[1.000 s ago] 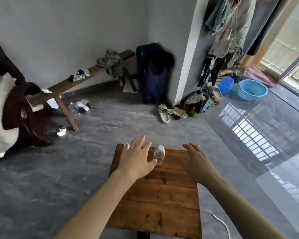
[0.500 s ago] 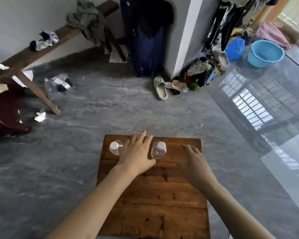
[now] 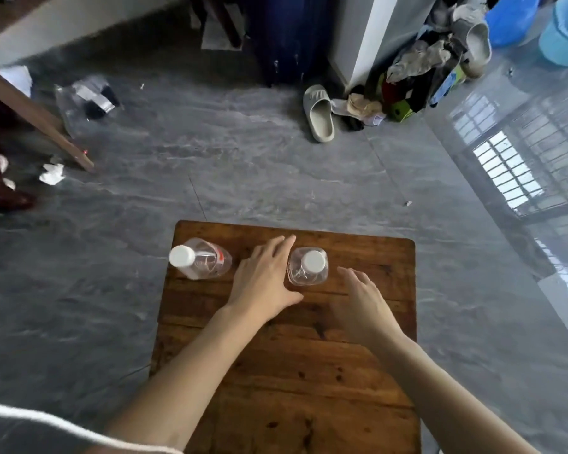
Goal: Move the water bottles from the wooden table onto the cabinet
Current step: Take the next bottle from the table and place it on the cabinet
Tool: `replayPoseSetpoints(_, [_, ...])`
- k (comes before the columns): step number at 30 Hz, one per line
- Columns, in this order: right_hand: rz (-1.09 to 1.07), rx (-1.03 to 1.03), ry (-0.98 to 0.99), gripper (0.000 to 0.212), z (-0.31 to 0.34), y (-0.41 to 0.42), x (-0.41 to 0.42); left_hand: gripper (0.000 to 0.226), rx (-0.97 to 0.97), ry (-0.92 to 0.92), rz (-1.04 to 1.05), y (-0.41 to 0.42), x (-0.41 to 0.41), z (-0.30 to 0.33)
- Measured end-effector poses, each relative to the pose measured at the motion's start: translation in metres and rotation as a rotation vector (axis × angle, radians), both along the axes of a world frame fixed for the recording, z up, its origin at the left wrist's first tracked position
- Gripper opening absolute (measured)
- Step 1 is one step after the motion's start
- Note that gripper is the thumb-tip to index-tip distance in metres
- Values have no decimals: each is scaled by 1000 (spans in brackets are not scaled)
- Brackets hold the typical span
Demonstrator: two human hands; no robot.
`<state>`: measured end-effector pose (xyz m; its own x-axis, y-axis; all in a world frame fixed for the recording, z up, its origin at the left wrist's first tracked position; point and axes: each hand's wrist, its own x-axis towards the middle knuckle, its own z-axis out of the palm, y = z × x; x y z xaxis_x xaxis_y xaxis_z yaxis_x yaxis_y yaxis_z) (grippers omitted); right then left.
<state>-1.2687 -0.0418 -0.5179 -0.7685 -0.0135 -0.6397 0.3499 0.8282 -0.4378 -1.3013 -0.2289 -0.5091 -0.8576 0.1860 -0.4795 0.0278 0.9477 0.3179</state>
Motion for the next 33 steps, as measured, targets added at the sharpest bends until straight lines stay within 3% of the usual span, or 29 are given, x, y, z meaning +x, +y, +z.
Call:
replayPoseSetpoints(8, [16, -41, 13, 61, -38, -9, -1, 75, 484, 64, 155, 1, 4, -37])
replayPoseSetpoints(13, [-34, -89, 5, 67, -35, -4, 4, 70, 533, 123, 210, 1, 11, -23])
replayPoseSetpoints(16, [-277, -218, -100, 65, -20, 1, -3, 70, 547, 172, 234, 2, 13, -1])
replayPoseSetpoints(20, [-687, -510, -260, 45, 12, 7, -10, 72, 577, 225, 243, 5, 12, 47])
replayPoseSetpoints(24, [-951, -761, -395, 38, 71, 14, -11, 71, 664, 271, 227, 13, 9, 120])
replayPoseSetpoints(27, [-950, -940, -445, 37, 128, 22, -9, 67, 733, 327, 211, 21, 11, 185])
replayPoseSetpoints(33, [-817, -1181, -476, 55, 242, 39, 16, 62, 724, 446, 144, 39, 44, 310])
